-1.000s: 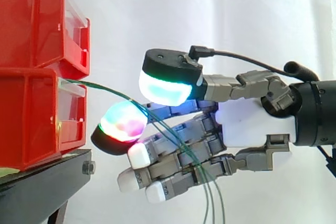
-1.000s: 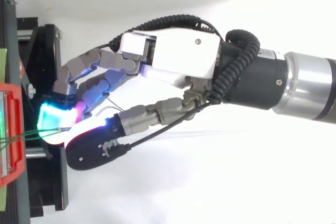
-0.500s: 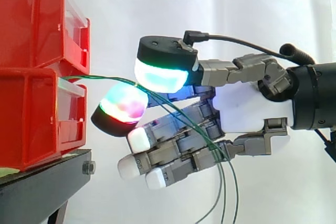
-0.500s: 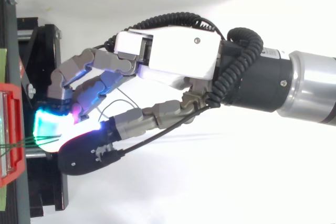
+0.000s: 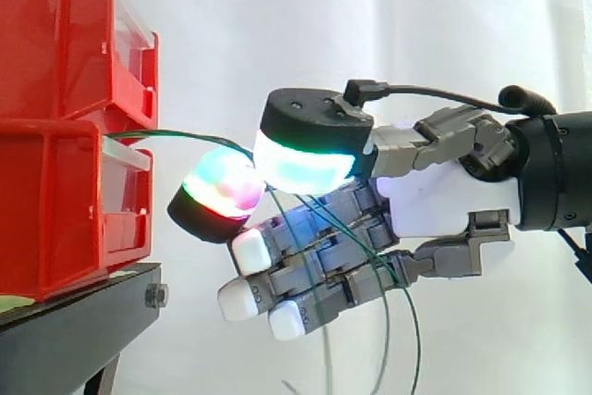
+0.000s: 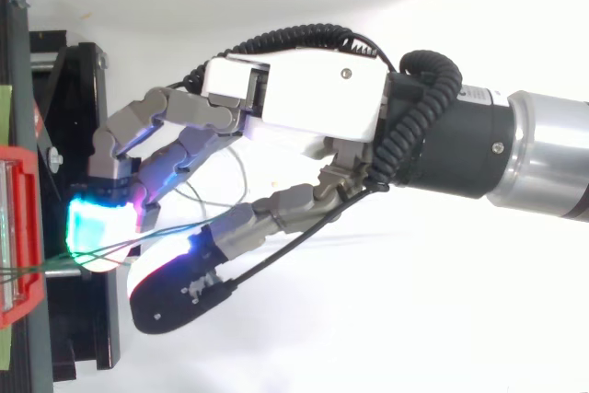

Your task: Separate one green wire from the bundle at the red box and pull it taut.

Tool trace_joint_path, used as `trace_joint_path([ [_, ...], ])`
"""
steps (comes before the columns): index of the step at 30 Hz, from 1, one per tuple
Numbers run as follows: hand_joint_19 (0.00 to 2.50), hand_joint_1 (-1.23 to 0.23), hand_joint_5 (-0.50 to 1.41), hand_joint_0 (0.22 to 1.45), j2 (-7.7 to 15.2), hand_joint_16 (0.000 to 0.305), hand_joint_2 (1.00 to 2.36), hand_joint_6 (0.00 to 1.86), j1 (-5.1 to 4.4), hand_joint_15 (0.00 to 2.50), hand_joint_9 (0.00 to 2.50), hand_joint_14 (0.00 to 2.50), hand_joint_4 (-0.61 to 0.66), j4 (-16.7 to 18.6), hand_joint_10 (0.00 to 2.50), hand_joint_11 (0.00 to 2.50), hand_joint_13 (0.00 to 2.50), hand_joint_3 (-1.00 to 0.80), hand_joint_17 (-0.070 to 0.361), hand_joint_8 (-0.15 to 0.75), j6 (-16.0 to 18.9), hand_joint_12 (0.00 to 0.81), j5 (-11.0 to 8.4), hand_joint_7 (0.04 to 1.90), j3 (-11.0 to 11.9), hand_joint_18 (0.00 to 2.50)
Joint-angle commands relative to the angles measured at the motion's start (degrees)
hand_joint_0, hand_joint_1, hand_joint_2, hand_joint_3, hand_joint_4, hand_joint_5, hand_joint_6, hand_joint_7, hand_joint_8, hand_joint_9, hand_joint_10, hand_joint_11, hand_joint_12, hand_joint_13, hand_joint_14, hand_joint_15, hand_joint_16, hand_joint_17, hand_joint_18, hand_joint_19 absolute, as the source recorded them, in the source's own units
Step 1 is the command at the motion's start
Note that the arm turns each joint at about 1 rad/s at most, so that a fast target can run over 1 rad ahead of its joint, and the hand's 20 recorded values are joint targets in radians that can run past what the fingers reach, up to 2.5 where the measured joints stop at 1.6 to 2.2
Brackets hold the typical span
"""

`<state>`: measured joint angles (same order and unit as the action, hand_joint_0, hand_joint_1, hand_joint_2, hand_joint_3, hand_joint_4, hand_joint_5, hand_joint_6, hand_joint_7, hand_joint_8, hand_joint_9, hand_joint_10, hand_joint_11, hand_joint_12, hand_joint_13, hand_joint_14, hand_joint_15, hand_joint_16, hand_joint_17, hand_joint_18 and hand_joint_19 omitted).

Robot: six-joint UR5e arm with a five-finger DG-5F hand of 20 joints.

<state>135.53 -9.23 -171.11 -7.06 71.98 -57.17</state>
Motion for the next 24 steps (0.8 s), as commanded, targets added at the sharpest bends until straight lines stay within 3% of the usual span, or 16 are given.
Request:
trace_joint_path([
  [1,0.46,-0.86,-0.17,0.63,0.00,0.045,1.00,0.95,0.09,0.42,0.87,0.02,0.08,-0.71,0.02,0.59,0.72,-0.50,0.102,0.228,0.29,0.307,0.00,0.80,0.04,0.65],
  [9,0.47,-0.75,-0.17,0.56,0.00,0.047,1.00,0.92,0.00,0.42,0.88,0.02,0.10,-2.91,0.02,0.59,0.71,-0.50,0.106,0.236,1.78,0.316,0.00,0.80,-0.05,0.63],
  [16,0.49,-0.68,-0.17,0.58,0.00,0.046,1.01,0.92,0.00,0.43,0.88,0.02,0.08,-4.05,0.02,0.58,0.70,-0.34,0.104,0.235,2.84,0.311,0.09,0.85,-0.05,0.62],
  [21,0.48,-0.76,-0.17,0.62,0.00,0.046,1.01,0.92,0.00,0.43,0.87,0.02,0.04,-4.05,0.02,0.60,0.70,-0.31,0.104,0.238,2.84,0.313,0.09,0.83,0.04,0.61],
  [24,0.46,-0.88,-0.17,0.69,-0.09,0.045,1.01,0.93,0.00,0.42,0.86,0.02,-0.01,-4.05,0.02,0.60,0.71,-0.44,0.101,0.229,3.10,0.312,0.09,0.81,0.04,0.65],
])
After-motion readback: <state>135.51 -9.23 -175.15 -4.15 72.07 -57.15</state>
